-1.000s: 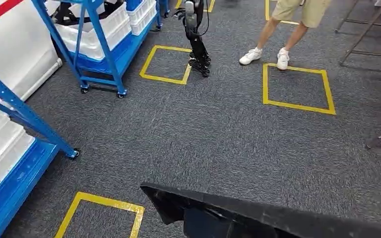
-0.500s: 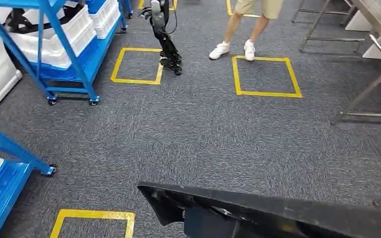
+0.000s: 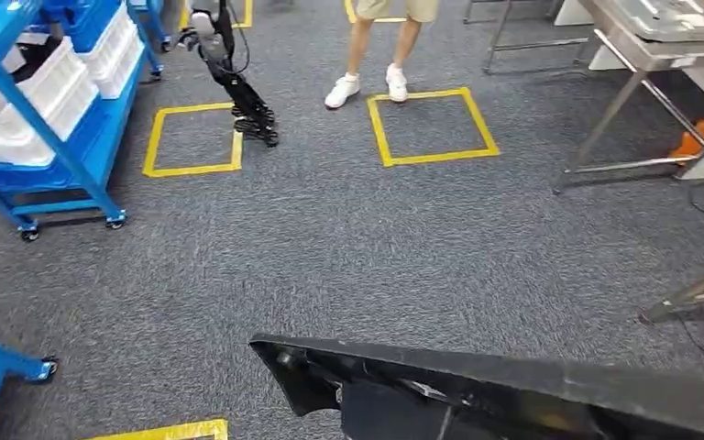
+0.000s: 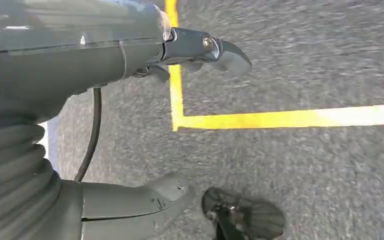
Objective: Take the parts from the cabinet and place them on the table.
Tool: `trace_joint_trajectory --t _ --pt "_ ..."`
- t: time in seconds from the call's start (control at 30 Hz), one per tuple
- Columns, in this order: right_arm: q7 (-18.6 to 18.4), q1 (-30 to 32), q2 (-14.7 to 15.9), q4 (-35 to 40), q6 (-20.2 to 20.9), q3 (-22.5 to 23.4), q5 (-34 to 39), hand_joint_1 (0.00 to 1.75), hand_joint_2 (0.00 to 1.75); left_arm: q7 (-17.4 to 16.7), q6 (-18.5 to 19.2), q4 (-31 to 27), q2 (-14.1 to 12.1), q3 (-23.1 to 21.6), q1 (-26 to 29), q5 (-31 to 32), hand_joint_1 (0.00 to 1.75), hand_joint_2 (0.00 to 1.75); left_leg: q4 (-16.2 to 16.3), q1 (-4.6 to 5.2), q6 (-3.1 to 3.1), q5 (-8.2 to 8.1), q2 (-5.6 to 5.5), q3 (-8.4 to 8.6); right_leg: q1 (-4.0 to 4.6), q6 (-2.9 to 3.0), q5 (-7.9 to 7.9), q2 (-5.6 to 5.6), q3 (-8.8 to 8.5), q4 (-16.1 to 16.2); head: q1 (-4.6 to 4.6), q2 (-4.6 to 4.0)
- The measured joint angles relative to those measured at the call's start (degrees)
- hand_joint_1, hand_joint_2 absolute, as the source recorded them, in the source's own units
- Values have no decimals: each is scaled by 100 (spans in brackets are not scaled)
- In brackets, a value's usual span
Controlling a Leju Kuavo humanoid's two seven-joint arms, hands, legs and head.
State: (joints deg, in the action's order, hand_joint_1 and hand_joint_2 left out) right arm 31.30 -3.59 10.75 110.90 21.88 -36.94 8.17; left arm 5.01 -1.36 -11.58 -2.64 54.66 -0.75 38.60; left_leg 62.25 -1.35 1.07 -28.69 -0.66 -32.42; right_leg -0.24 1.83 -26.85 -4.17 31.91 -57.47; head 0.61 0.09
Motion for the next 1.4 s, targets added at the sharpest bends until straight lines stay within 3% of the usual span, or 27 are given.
trace_joint_trajectory --t 0.03,0.07,0.2,0.27,0.33,0.37,0.4,0.43,0.5,0.53,0.57,0.7,0.77,0.8,0.87,0.9,0.93,1.0,1.03,1.07,1.1,1.2,1.23,1.27,1.3,1.37,1.4 --pt "-32 2 -13 -2 -11 0 4 175 175 -2 0 2 -4 0 0 4 0 175 -378 -36 19 88 -212 158 -14 -33 -19 -49 3 -13 0 0" --pt "-37 -15 -17 0 -13 0 9 175 175 -7 0 2 -2 0 0 20 0 175 -513 -5 19 40 -302 221 7 -67 -26 -112 22 -43 -2 0" --pt "-44 -6 -28 0 -57 0 33 175 175 -28 0 2 -17 4 -43 66 0 175 -566 -10 -171 103 -100 230 -21 -192 41 -324 86 2 0 0" --pt "-44 -20 -28 4 -79 0 52 175 175 -17 0 0 -22 9 -50 85 0 175 -575 6 -262 111 13 234 1 -231 -290 197 298 -480 -2 0" --pt "-44 -13 -31 2 -96 0 57 175 175 -17 0 0 -22 13 -13 90 0 175 -571 46 -284 99 152 225 -14 -267 -731 361 755 -1430 -2 0" --pt "-44 -2 -28 0 -96 0 57 175 175 -22 0 0 -22 20 -3 96 0 175 -569 61 -289 95 226 222 -15 -267 -837 381 944 -1801 -2 0" --pt "-44 4 -28 0 -96 0 57 175 175 -28 -2 0 -24 33 -5 96 0 175 -569 72 -289 91 289 224 -14 -259 -790 385 994 -1883 -4 0" --pt "-46 5 -28 -2 -96 0 57 175 175 -31 -4 0 -24 46 -15 98 0 175 -570 85 -298 83 352 230 -8 -238 -628 388 909 -1698 -2 0" --pt "-46 2 -28 0 -96 0 57 175 175 -31 -4 0 -22 57 -41 101 0 175 -574 99 -293 56 466 276 40 -147 -93 483 357 -652 -4 0" --pt "-46 -4 -31 2 -96 0 59 175 175 -31 -4 0 -18 59 -47 101 0 175 -580 99 -285 41 513 303 107 -70 69 743 80 -146 -4 0" --pt "-46 -27 -31 2 -94 0 66 175 175 -31 -2 2 -9 61 -47 101 0 175 -561 133 -248 18 561 305 185 -39 -28 916 14 15 -4 0" --pt "-87 -36 -37 4 -57 0 133 175 175 -31 9 0 2 72 -77 120 0 175 -610 145 -155 -13 819 382 179 50 26 636 28 95 0 0" --pt "-109 -58 -61 7 -44 -2 149 175 175 -26 13 0 0 77 -88 122 0 175 -222 101 -119 -292 317 227 111 86 85 531 -30 175 0 0" --pt "-122 -73 -78 4 -42 -6 153 175 175 -28 13 0 0 83 -72 125 0 175 170 81 -106 -500 191 42 107 104 88 480 -22 168 2 0" --pt "-142 -68 -90 0 -22 -13 160 175 175 -35 13 0 -7 94 -39 144 0 175 1063 74 -63 -849 103 -418 107 112 82 332 -9 149 2 0" --pt "-144 -67 -90 -13 -17 -24 160 175 175 -42 13 0 -4 94 -30 157 0 175 1258 67 -46 -836 103 -550 106 112 79 254 0 126 2 0" --pt "-146 -67 -90 -20 -18 -35 162 175 175 -44 15 0 -2 94 -32 160 0 175 1130 51 -29 -654 103 -531 99 99 62 174 1 95 2 0" --pt "-153 -69 -90 -24 -15 -55 170 175 175 -44 13 0 -2 94 -41 164 0 175 293 18 -4 -105 51 -184 72 55 21 32 -16 38 2 0" --pt "-157 -72 -90 -24 -13 -57 179 175 175 -48 13 0 -2 94 -40 164 0 175 -219 -6 12 145 -91 41 53 21 -2 -33 -23 7 2 0" --pt "-160 -75 -90 -33 -13 -57 192 175 175 -50 13 2 13 96 -39 166 0 175 -407 -31 18 84 -426 123 58 -16 -14 -93 -4 -5 2 0" --pt "-179 -96 -92 -35 -13 -61 205 175 175 -50 13 2 17 96 -35 168 0 175 -517 -26 -35 95 -438 176 46 -54 1 -167 32 -19 -2 0" --pt "-229 -93 -94 -35 -11 -63 258 175 175 -50 18 2 22 96 -59 173 0 175 -537 11 -151 129 -241 171 13 -178 58 -365 95 21 0 0" --pt "-236 -89 -94 -35 -11 -63 267 175 175 -48 22 2 33 96 -75 175 0 175 -575 -12 -205 159 -164 179 3 -189 9 -203 108 -48 2 0" --pt "-234 -109 -92 -35 -11 -63 282 175 175 -41 22 2 31 96 -75 175 0 175 -582 -5 -254 154 -105 182 29 -224 -147 132 200 -253 -4 0" --pt "-240 -125 -94 -37 -11 -66 293 175 175 -39 22 2 33 98 -63 179 0 175 -580 9 -271 148 -21 179 16 -261 -392 294 401 -655 0 0" --pt "-243 -118 -94 -42 -11 -68 308 175 175 -39 22 2 35 98 -29 181 0 175 -575 25 -288 134 142 175 -21 -309 -794 365 868 -1600 -2 0" --pt "-243 -113 -92 -50 -11 -68 313 175 175 -39 22 2 35 98 -25 181 0 175 -574 25 -284 127 213 176 -35 -322 -830 372 1007 -1855 0 0"
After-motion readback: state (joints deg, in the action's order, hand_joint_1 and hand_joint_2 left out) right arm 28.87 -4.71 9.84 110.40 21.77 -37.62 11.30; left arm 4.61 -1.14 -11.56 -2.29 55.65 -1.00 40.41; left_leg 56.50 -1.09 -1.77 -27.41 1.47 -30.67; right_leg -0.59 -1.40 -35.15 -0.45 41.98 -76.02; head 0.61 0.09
